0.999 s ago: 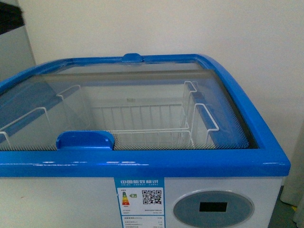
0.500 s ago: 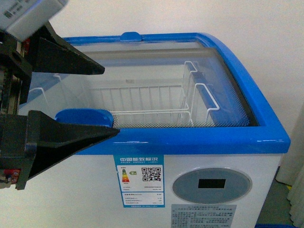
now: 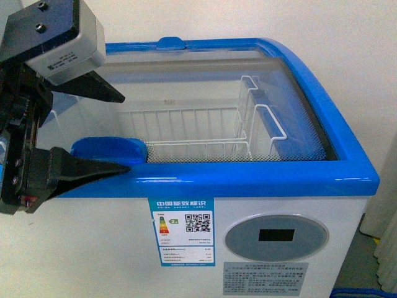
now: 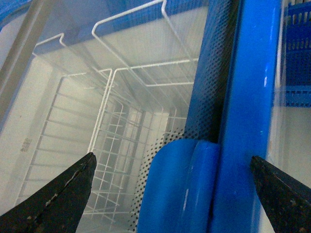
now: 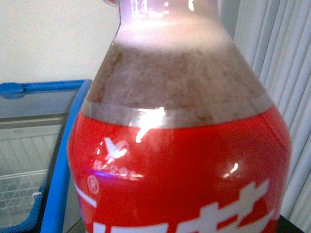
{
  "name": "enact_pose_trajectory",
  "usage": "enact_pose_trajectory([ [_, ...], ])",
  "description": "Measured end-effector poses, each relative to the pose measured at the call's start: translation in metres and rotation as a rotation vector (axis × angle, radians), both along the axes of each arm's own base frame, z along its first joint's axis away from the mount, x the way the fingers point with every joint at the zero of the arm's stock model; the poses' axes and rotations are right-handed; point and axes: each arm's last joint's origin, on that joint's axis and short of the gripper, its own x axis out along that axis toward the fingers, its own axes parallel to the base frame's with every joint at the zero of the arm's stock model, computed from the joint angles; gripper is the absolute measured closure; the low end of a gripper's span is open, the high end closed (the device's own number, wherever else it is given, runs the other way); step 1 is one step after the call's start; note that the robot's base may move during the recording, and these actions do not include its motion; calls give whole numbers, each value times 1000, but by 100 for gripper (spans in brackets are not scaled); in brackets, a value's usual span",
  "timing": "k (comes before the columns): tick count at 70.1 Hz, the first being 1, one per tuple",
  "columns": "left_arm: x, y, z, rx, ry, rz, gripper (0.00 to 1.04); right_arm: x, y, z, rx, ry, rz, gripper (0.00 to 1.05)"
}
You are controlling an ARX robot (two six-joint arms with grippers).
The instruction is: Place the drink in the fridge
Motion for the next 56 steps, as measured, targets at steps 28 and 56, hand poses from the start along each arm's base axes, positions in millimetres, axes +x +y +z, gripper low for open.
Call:
enact_pose_trajectory([
  [28, 33, 11, -1, -19, -52, 39, 8, 0, 0, 0, 0, 0, 0, 67],
  [56, 102, 11, 37, -212, -642, 646, 8, 0, 0, 0, 0, 0, 0, 67],
])
